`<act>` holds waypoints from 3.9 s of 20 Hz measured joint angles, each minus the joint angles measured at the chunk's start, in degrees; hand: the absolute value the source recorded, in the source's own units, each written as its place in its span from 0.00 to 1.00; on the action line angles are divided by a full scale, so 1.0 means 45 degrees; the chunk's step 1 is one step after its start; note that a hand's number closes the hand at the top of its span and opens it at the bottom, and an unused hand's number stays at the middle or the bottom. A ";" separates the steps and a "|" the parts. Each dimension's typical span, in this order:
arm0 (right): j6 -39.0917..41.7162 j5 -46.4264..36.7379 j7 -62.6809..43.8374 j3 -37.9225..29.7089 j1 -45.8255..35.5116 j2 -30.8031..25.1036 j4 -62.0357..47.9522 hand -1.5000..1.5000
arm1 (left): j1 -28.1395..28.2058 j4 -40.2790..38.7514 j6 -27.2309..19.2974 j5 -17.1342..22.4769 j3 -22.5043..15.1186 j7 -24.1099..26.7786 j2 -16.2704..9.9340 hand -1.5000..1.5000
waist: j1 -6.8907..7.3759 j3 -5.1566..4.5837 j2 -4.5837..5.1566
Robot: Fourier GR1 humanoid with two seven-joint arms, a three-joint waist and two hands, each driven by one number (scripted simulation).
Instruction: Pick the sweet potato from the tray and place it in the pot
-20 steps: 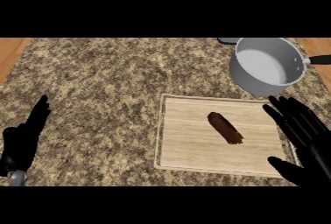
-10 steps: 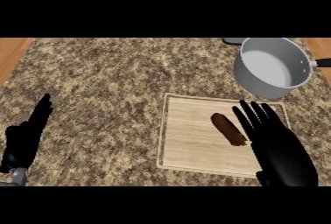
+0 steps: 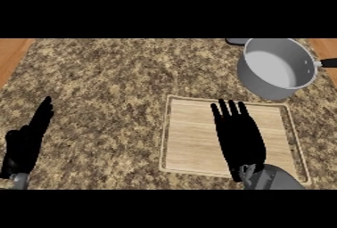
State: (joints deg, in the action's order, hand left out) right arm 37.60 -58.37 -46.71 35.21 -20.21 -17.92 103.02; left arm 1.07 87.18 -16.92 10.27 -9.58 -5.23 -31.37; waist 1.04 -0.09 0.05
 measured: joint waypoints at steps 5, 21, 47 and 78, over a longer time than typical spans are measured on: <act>0.0656 -0.0544 -0.0036 -0.0048 -0.0525 0.0988 -0.1076 0.00 | -0.0133 -0.0153 0.0104 -0.0291 0.0185 -0.0126 0.0310 0.50 | -0.0114 0.0011 -0.0009; 0.0312 -0.2960 0.0284 -0.0602 -0.0806 0.2469 -0.4624 0.00 | 0.0186 -0.0193 0.1061 -0.1101 0.1327 0.0024 0.1018 0.50 | -0.0174 0.0019 -0.0010; -0.0635 -0.4959 0.3163 -0.1675 -0.0879 0.2511 -0.6270 1.00 | 0.0057 0.0007 0.2498 -0.2545 0.2835 -0.0395 0.2323 0.50 | -0.0156 -0.0039 -0.0117; -0.3876 0.2847 1.0556 -0.9757 0.0828 -0.0638 0.1183 1.00 | 0.0229 0.0296 0.2930 -0.2801 0.3347 -0.0478 0.2611 0.50 | -0.0270 0.0017 -0.0032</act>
State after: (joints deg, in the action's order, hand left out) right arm 20.16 -45.56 0.79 -8.69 -16.49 -20.79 108.35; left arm 2.10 88.51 -3.73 -2.33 5.48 -7.38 -19.62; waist -0.18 -0.01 -0.09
